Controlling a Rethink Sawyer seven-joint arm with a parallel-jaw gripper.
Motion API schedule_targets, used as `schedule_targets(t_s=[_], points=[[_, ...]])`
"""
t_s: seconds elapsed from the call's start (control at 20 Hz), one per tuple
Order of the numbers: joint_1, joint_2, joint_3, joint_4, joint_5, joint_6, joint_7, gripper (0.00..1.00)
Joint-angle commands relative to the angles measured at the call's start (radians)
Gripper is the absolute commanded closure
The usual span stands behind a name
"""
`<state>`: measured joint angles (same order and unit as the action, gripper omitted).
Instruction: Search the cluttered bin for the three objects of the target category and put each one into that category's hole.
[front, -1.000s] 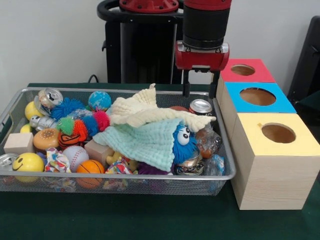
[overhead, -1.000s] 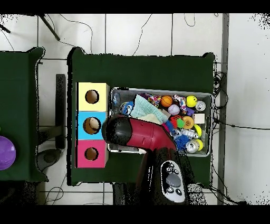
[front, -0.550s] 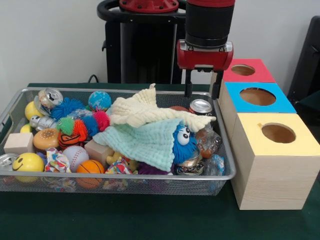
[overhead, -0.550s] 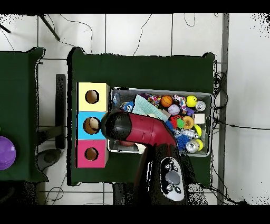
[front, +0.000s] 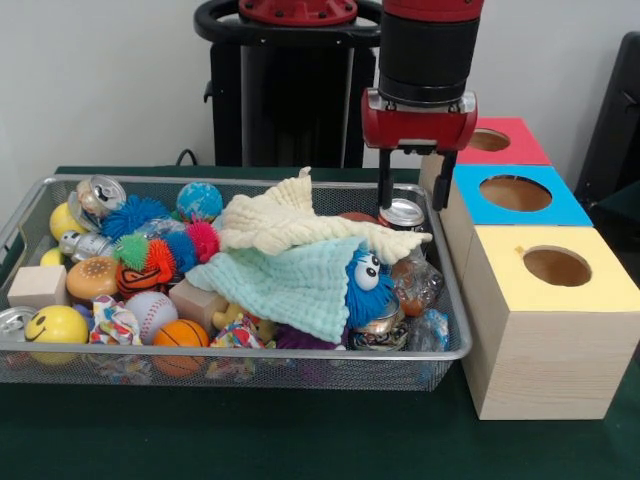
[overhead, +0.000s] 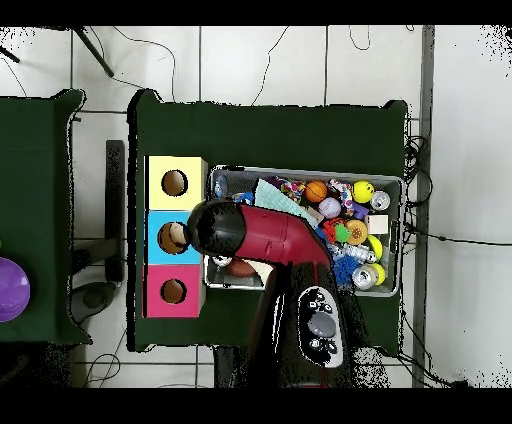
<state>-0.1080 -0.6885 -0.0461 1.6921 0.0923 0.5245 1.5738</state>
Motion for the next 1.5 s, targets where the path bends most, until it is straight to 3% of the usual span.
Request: schedule_targets(t_s=[0.05,0.8,1.0,1.5], points=[[-0.002,0.075,0.015,-0.041,0.042,0.099,0.214,0.0],[-0.042,0.071,-0.03,-0.031,0.036,0.063,0.211,0.0],[-0.046,0.096,0.028,-0.103,0.056,0.147,0.174,0.0],[-0.01,0.19,0.017,-0.31,0.043,0.255,0.198,0.0]])
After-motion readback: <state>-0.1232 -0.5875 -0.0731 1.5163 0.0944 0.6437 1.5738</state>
